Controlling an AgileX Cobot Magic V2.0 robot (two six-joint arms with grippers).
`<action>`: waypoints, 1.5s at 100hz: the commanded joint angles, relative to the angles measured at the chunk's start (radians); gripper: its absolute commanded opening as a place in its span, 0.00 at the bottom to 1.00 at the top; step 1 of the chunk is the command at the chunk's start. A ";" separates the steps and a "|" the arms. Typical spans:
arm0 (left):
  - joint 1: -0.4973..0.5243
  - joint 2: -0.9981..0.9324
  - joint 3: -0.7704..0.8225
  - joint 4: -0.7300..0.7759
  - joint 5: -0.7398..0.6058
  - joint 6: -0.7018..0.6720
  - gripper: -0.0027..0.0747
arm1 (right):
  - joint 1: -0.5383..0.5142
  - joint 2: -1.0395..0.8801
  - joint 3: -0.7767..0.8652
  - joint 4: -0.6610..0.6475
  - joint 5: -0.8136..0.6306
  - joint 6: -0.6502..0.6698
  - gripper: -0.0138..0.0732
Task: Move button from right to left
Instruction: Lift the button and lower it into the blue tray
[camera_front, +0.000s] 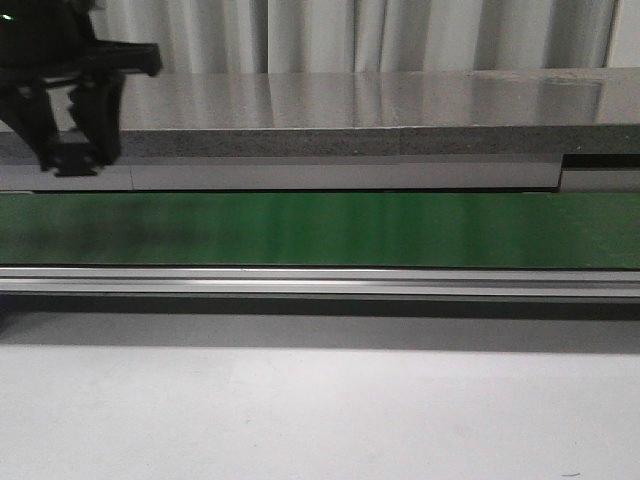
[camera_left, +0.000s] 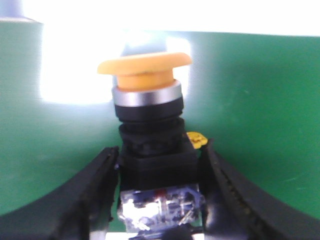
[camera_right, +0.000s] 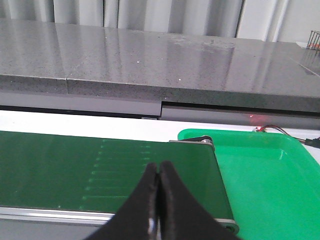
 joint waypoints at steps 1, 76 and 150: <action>0.066 -0.093 -0.030 0.032 0.008 0.034 0.41 | 0.001 0.007 -0.028 -0.011 -0.070 -0.001 0.08; 0.493 -0.037 0.019 0.034 0.024 0.472 0.41 | 0.001 0.007 -0.028 -0.011 -0.070 -0.001 0.08; 0.562 0.175 0.019 0.011 -0.080 0.507 0.56 | 0.000 0.007 -0.028 -0.011 -0.070 -0.001 0.08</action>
